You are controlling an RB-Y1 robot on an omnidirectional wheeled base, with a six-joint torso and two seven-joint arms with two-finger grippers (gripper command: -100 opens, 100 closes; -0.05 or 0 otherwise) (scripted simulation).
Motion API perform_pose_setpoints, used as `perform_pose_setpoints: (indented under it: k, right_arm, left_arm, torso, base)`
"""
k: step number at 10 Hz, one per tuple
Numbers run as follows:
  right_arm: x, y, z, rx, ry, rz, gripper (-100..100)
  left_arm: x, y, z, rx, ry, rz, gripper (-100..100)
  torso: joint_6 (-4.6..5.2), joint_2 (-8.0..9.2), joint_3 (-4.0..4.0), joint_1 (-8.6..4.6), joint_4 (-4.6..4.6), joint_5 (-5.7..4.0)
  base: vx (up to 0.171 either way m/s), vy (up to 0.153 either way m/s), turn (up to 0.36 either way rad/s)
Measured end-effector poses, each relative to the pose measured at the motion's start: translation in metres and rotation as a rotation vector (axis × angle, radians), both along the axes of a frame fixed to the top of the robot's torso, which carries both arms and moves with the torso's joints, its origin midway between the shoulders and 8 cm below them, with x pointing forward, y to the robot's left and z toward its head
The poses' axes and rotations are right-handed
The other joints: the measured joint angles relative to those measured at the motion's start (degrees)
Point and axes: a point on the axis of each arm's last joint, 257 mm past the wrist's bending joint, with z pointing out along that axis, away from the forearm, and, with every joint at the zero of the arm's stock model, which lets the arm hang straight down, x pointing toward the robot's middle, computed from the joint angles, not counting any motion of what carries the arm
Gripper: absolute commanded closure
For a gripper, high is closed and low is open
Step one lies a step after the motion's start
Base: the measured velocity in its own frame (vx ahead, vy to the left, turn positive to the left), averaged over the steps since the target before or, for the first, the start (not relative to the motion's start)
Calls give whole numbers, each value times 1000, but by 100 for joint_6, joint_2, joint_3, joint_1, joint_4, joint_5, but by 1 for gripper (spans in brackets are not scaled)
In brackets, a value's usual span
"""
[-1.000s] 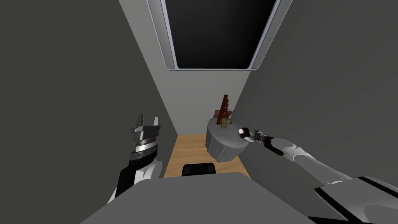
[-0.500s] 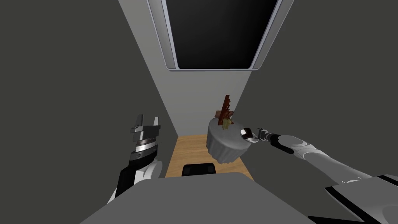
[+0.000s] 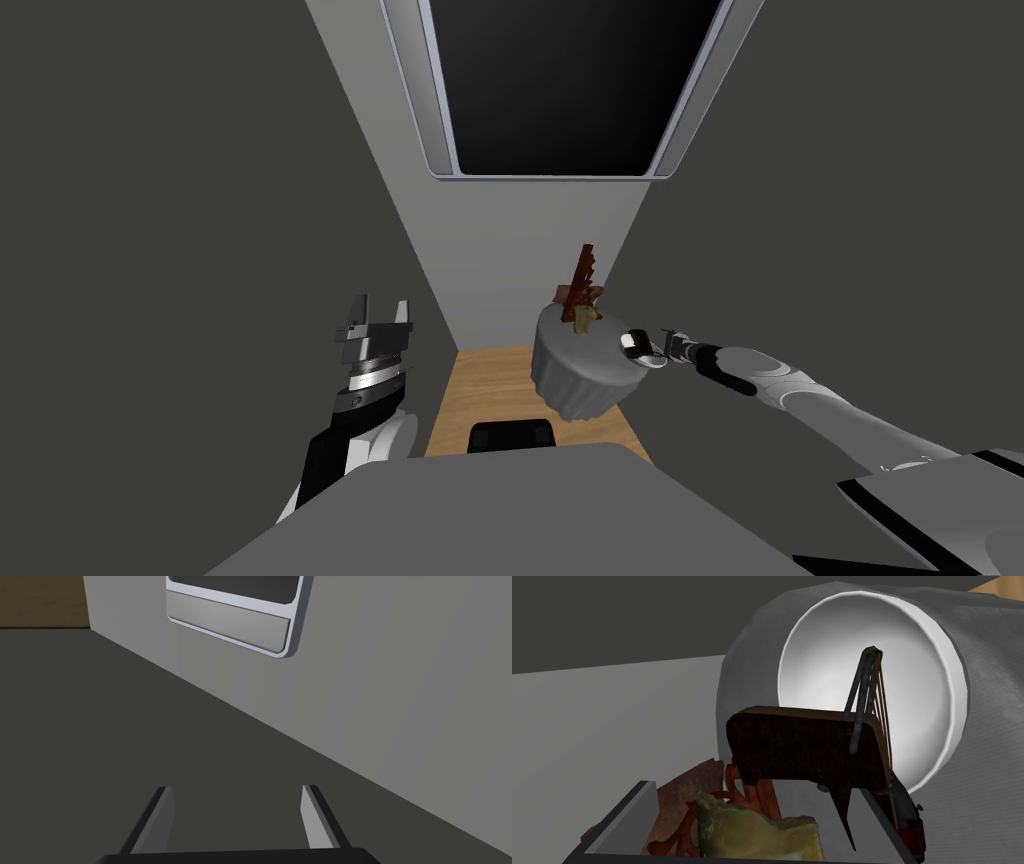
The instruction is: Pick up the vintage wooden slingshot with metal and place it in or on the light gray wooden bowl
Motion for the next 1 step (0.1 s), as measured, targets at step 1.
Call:
perform_pose_setpoints:
  k: [1]
  right_arm:
    - [0, 0, 0, 0, 0, 0, 0]
  left_arm:
    - [0, 0, 0, 0, 0, 0, 0]
  torso:
    - [0, 0, 0, 0, 0, 0]
  base:
    - [0, 0, 0]
